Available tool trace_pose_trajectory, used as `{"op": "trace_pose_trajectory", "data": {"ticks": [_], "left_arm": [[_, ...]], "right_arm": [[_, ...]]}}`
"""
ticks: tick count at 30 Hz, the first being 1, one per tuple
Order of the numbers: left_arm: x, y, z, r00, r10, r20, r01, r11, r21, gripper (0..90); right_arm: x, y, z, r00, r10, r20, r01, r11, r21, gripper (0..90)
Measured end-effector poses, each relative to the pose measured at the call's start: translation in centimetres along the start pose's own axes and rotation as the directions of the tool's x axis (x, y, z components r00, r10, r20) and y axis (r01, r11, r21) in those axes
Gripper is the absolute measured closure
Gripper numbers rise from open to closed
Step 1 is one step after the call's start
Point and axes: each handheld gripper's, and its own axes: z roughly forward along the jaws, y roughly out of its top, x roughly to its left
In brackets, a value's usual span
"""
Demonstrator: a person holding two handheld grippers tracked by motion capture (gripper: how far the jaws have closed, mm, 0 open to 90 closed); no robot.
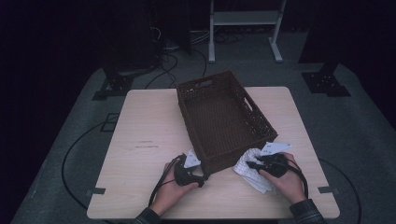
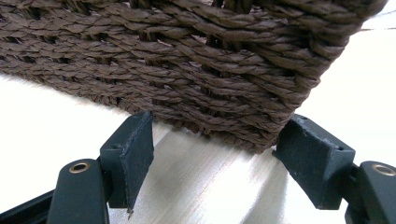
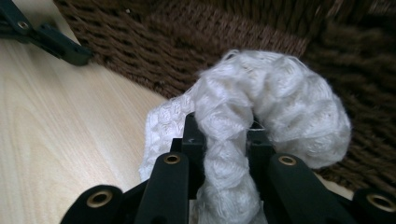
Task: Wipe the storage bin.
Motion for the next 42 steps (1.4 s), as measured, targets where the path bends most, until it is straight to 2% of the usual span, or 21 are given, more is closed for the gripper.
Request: {"op": "trace_pose_trajectory", "data": {"ticks": [4, 7, 20, 27, 31, 36, 42], "left_arm": [[0.0, 0.0, 0.0, 1.0000, -0.001, 0.000, 0.001, 1.0000, 0.000, 27.4], [0.0, 0.0, 0.0, 1.0000, -0.002, 0.000, 0.002, 1.0000, 0.000, 27.4], [0.0, 0.0, 0.0, 1.0000, -0.001, 0.003, 0.001, 1.0000, 0.001, 27.5], [0.0, 0.0, 0.0, 1.0000, 0.003, 0.003, -0.003, 1.0000, 0.003, 27.5], [0.0, 0.0, 0.0, 1.0000, 0.002, 0.002, -0.002, 1.0000, 0.001, 27.5], [0.0, 0.0, 0.0, 1.0000, -0.001, 0.004, 0.001, 1.0000, 0.000, 27.6], [0.0, 0.0, 0.0, 1.0000, -0.001, 0.004, 0.001, 1.0000, 0.000, 27.6]], "right_arm": [[0.1, 0.4, -0.8, 0.9999, -0.009, 0.005, 0.009, 1.000, -0.028, 75.3], [0.1, 0.8, -1.8, 0.9999, -0.006, 0.009, 0.007, 0.998, -0.070, 75.3], [0.6, 2.0, -3.2, 0.9991, -0.034, 0.026, 0.037, 0.993, -0.112, 75.3], [1.0, 2.8, -4.3, 0.9977, -0.056, 0.037, 0.061, 0.986, -0.152, 75.3], [1.0, 2.8, -4.2, 0.9975, -0.060, 0.037, 0.065, 0.986, -0.152, 75.3], [0.8, 2.2, -3.1, 0.9988, -0.046, 0.019, 0.048, 0.991, -0.124, 75.3], [0.9, 1.8, -2.0, 0.9986, -0.051, 0.011, 0.052, 0.995, -0.085, 75.3]]}}
